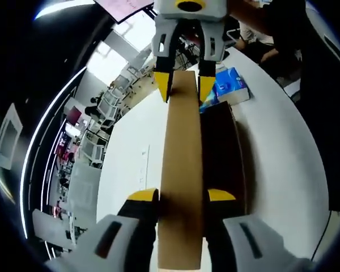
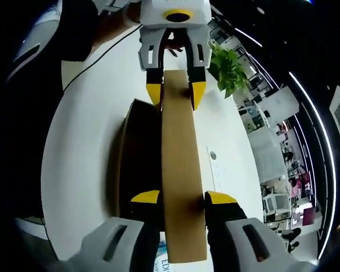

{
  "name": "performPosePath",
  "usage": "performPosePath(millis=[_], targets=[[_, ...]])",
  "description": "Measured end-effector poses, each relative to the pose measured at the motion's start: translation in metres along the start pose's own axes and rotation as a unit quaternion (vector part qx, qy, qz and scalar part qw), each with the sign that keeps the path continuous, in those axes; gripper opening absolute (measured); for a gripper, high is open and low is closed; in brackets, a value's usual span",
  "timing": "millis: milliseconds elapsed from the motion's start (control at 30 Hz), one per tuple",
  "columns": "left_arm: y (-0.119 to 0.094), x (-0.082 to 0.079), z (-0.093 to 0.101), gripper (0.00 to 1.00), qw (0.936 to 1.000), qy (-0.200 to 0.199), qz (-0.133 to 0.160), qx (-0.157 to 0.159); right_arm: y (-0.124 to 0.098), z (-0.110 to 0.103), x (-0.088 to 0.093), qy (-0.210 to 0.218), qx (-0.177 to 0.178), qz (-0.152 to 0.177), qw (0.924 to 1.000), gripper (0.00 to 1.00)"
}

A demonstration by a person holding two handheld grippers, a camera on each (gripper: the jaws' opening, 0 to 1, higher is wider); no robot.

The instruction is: Operate the shoe box by opening the lid, removing the specified soft item, and placing it in the target area until the item is outside and the box remains undamaged.

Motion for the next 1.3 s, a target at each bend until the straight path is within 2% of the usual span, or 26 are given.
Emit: performPosePath(millis=[100,200,433,600,733,1300], targets=[[-0.004,0.005,0.001,0.32,1.0000,0.002,0.001,-0.003,0.000,-0.001,-0.002,-0.001,0.000,0.001,1.0000,0.29],[-0.003,0.006,0.002,0.32,1.0000,-0.005,-0.002,-0.002,0.000,-0.003,-0.003,-0.001,-0.004,0.003,1.0000,0.29],[-0.002,0.006,0.005,0.32,0.9999,0.007,-0.009,-0.007,0.001,-0.007,0.001,-0.001,-0.012,0.002,0.9999,0.30],[0.000,0.008,0.008,0.32,0.9998,0.001,-0.016,-0.015,0.004,-0.012,0.002,-0.022,-0.004,0.006,0.9997,0.30],[-0.001,0.011,0.014,0.31,0.9998,-0.003,-0.010,-0.019,0.006,-0.016,0.002,-0.024,-0.002,0.016,0.9996,0.30],[0.000,0.018,0.028,0.31,0.9977,0.028,-0.009,-0.061,0.013,-0.028,0.000,-0.044,0.027,0.015,0.9986,0.30]])
Point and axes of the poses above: the point that each gripper's makers call its tool centre point, and the gripper's own axes: y roughly forward along the fingers, z roughly to its right, x roughly out of its underside, the point moved 5 cm from there along -y, roughly backward along the fingers
